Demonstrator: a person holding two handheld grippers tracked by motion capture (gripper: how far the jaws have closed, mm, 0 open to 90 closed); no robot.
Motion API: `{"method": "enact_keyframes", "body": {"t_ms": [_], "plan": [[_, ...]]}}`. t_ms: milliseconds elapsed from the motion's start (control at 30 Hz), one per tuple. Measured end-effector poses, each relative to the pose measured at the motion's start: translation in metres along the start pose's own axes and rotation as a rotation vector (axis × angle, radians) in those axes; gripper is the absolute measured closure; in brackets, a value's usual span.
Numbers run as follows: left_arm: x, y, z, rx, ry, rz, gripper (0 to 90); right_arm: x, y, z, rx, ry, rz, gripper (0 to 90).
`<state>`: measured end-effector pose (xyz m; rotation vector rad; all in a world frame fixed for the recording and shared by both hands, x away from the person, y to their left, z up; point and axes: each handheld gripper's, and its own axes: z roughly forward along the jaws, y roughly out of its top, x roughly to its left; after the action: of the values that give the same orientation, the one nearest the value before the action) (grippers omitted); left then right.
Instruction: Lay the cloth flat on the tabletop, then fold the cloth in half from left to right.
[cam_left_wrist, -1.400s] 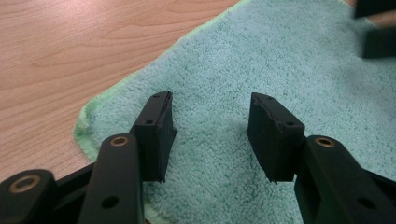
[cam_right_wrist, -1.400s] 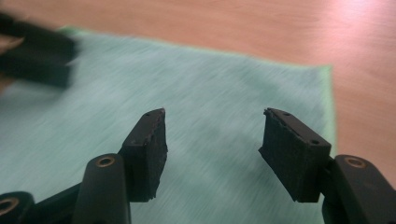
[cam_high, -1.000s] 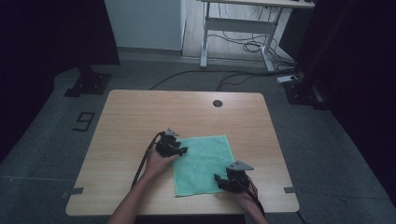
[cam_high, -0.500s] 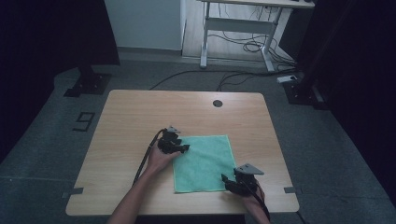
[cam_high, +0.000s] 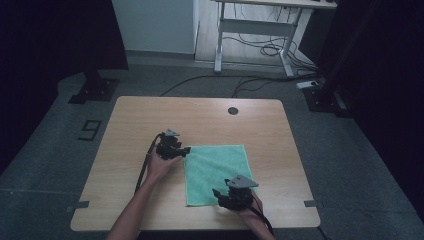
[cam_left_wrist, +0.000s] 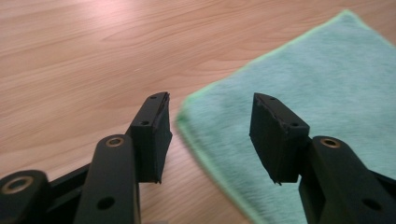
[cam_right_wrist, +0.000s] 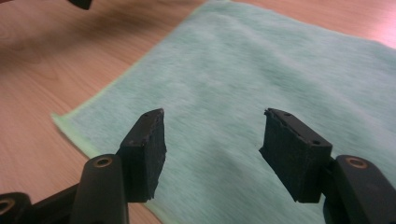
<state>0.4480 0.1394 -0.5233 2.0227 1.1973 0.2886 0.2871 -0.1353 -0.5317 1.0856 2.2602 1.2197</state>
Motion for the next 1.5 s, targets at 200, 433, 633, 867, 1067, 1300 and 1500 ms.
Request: {"method": "enact_keyframes", "body": {"t_ms": [200, 433, 633, 867, 1067, 1300, 1500], "plan": [[0.007, 0.001, 0.011, 0.023, 0.018, -0.009, 51.2, 0.014, 0.007, 0.018, 0.014, 0.037, -0.028, 40.0], [0.001, 0.004, 0.023, 0.051, 0.058, 0.036, 59.2, 0.027, 0.012, 0.025, 0.013, 0.078, -0.052, 40.6], [-0.002, 0.003, 0.026, 0.049, 0.061, 0.051, 72.2, 0.045, 0.014, 0.025, 0.019, 0.165, -0.089, 39.4], [0.0, 0.003, 0.026, 0.046, 0.033, 0.048, 82.9, 0.065, 0.01, 0.035, 0.067, 0.227, -0.158, 42.8], [0.0, 0.003, 0.026, 0.047, 0.032, 0.041, 85.7, 0.07, 0.008, 0.045, 0.102, 0.25, -0.189, 49.3], [0.0, 0.003, 0.025, 0.05, 0.032, 0.037, 86.5, 0.073, 0.007, 0.05, 0.101, 0.19, -0.225, 57.1], [0.001, 0.003, 0.025, 0.046, 0.028, 0.029, 87.1, 0.074, 0.008, 0.049, 0.101, 0.171, -0.219, 72.1]]}}
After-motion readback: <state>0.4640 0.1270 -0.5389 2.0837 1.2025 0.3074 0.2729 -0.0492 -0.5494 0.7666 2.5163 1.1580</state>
